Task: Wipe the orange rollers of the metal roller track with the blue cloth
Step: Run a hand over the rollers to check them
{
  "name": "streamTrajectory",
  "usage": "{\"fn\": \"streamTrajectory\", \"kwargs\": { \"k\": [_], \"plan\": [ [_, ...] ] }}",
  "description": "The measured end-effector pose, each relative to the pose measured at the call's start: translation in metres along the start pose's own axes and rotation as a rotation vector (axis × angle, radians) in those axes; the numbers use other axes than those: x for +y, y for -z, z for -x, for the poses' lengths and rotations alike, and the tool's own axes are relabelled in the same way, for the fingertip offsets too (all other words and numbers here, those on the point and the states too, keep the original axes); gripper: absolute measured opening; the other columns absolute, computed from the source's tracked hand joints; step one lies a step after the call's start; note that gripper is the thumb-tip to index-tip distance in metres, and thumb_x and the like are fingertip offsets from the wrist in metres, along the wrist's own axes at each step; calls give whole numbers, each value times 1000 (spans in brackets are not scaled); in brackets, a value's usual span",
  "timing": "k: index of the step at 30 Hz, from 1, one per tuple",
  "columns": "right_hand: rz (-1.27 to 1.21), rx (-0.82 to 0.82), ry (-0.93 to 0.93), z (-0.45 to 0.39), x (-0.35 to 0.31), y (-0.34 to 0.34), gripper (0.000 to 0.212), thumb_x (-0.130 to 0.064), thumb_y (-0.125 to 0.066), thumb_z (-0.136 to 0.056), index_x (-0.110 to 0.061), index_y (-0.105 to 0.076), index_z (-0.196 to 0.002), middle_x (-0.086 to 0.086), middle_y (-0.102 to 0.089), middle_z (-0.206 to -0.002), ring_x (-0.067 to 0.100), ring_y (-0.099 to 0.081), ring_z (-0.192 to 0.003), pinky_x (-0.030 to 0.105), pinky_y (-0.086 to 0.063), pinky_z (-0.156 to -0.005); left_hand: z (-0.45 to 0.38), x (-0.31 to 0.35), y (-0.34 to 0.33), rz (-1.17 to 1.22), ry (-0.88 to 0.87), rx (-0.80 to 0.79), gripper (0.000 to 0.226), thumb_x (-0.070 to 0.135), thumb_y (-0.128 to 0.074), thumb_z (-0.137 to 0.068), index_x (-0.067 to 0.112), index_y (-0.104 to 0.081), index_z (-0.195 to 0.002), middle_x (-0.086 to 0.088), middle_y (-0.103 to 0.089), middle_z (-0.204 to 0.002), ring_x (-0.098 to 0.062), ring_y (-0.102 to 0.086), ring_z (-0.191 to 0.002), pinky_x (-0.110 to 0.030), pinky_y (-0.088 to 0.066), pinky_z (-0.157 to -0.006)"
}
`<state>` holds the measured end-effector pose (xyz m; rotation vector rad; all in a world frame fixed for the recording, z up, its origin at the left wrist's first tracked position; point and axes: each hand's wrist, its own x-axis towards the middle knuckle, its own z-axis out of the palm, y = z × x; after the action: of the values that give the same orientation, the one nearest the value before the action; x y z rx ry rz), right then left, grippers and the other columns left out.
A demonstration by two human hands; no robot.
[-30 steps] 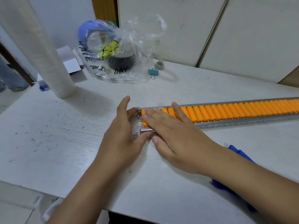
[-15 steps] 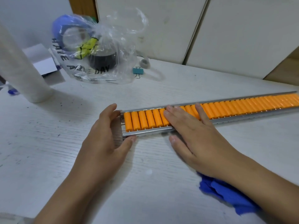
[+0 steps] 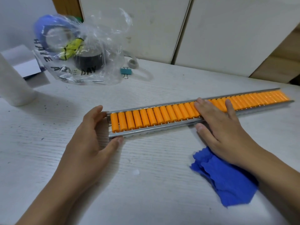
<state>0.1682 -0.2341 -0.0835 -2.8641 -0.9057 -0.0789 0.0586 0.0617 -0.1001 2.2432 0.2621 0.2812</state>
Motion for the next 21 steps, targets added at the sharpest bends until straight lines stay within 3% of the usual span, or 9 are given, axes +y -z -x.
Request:
{"fn": "streamTrajectory", "kwargs": {
  "k": [5, 12, 17, 21],
  "plan": [
    [-25, 26, -37, 4, 27, 3, 58, -49, -17, -94, -28, -15, -148, -10, -14, -153, 2, -6, -142, 35, 19, -113, 1, 3, 0, 7, 1, 11, 82, 28, -73, -73, 34, -27, -140, 24, -45, -127, 2, -43, -116, -22, -31, -94],
    [-45, 84, -114, 11, 64, 3, 55, -47, -17, -95, -29, -19, -147, -16, -17, -148, -2, -6, -140, 33, 20, -112, -2, 0, -3, 13, 8, 39, 82, 25, -77, -69, 43, -30, -134, 20, -50, -127, -2, -47, -118, -30, -35, -99],
    [-41, 106, -124, 13, 81, 1, 53, -46, -18, -96, -31, -19, -147, -17, -16, -148, -2, -6, -141, 35, 18, -113, -3, 6, -1, 63, 1, 24, 74, 42, -69, -60, 57, -29, -121, 38, -44, -116, 17, -45, -106, -29, -35, -98],
    [-27, 125, -155, 14, 96, 0, 54, -47, -18, -96, -30, -19, -147, -18, -17, -148, -6, 0, -138, 35, 18, -114, -3, 10, 0, 85, 1, 19, 74, 43, -67, -58, 61, -27, -117, 19, -52, -123, -1, -47, -113, -29, -36, -98]
  ]
}}
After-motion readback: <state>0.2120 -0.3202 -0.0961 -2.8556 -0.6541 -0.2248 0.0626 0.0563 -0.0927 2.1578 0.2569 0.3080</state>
